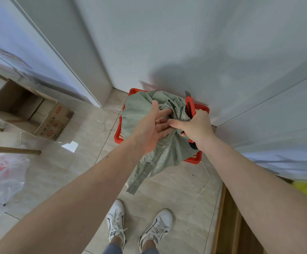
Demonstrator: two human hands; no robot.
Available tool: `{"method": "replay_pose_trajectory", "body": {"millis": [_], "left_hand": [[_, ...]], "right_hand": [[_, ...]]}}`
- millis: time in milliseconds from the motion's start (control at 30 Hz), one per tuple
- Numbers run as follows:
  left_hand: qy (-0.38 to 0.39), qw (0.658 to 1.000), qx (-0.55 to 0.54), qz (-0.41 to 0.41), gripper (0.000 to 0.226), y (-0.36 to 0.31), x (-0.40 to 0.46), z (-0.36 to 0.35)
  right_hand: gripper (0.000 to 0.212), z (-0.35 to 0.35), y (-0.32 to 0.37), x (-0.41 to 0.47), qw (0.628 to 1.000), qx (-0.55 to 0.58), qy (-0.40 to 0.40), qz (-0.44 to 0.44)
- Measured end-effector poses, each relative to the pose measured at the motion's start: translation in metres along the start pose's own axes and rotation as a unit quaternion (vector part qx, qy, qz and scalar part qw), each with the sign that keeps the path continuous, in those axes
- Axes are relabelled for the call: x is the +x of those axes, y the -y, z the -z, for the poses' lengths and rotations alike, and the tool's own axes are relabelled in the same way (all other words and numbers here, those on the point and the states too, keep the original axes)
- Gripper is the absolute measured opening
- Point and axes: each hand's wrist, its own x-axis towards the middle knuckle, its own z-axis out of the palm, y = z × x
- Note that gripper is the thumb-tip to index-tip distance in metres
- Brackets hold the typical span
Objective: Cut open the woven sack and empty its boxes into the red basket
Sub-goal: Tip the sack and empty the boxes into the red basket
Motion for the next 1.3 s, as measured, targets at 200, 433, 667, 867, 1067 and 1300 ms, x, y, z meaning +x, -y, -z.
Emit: {"method": "replay_pose_trajectory", "body": {"millis": [200,433,667,867,1067,1300], "left_hand": [[0.014,0.999,0.034,-0.012,0.033,-0.001,-0.013,0.005],[-0.052,0.929,0.36,-0.062,0.016,0.015,-0.038,0.028],[-0.024,0.973,0.219,-0.076,0.032,-0.019,-0.053,0.017],[-0.021,0.997,0.059,-0.051,0.031,-0.06,-0.051,-0.016],[-0.039,0.998,0.027,-0.034,0.033,-0.072,-0.053,-0.038],[-0.007,1.0,0.002,0.026,0.06,-0.066,-0.058,-0.041]], "right_hand": [[0.027,0.009,0.003,0.005,0.997,0.04,-0.035,-0.051],[0.025,0.028,0.028,0.003,0.994,0.055,-0.057,-0.072],[0.02,0.043,0.054,-0.021,0.997,-0.042,-0.064,-0.02],[0.013,0.04,0.066,-0.047,0.999,0.015,-0.029,0.014],[0.029,0.033,0.082,-0.062,0.999,0.027,-0.009,0.028],[0.064,0.019,0.079,-0.068,0.997,-0.059,-0.043,0.032]]}}
